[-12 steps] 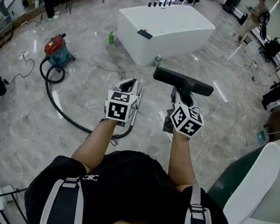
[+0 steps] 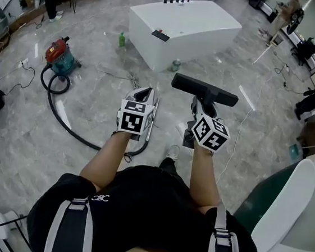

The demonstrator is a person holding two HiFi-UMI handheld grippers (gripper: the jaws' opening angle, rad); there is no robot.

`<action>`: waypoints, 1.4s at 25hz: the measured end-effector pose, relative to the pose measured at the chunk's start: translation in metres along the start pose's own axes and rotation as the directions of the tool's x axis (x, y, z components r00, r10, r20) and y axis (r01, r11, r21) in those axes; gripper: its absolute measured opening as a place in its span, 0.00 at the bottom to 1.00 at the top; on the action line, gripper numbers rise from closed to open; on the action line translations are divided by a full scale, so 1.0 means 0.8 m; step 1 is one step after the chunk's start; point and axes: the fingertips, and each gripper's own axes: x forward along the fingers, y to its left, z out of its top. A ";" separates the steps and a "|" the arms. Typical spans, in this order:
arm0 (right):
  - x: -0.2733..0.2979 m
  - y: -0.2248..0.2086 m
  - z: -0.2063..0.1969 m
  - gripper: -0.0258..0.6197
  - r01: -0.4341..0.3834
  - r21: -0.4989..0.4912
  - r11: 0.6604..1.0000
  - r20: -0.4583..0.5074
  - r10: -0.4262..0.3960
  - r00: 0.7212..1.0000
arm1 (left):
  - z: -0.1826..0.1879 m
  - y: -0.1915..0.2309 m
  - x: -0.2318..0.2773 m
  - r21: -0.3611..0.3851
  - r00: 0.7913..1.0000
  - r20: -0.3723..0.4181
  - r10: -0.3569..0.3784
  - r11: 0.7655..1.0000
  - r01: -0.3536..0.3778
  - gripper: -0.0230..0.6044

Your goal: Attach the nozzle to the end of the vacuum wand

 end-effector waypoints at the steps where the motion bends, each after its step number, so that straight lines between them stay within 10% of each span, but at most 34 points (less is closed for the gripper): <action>1: 0.008 -0.005 0.003 0.32 -0.005 0.003 1.000 0.001 0.005 1.000 | 0.003 0.001 0.009 0.000 1.000 -0.001 0.003 1.000 -0.003 0.05; 10: 0.109 -0.078 0.059 0.32 -0.046 -0.011 0.999 0.044 0.046 0.998 | 0.045 -0.006 0.138 0.020 0.999 -0.011 0.037 0.999 -0.036 0.05; 15: 0.160 -0.155 0.103 0.32 -0.052 -0.012 0.999 0.066 0.052 0.996 | 0.079 -0.040 0.230 -0.117 1.000 -0.013 -0.024 0.993 0.022 0.05; 25: 0.272 -0.288 0.125 0.32 -0.075 0.031 0.997 -0.011 0.075 0.997 | 0.107 -0.060 0.383 -0.007 0.994 -0.064 0.087 0.996 -0.088 0.05; 35: 0.378 -0.298 0.099 0.32 -0.177 0.065 0.982 -0.130 0.184 0.974 | 0.062 0.007 0.427 0.073 0.959 -0.141 0.247 0.968 -0.238 0.05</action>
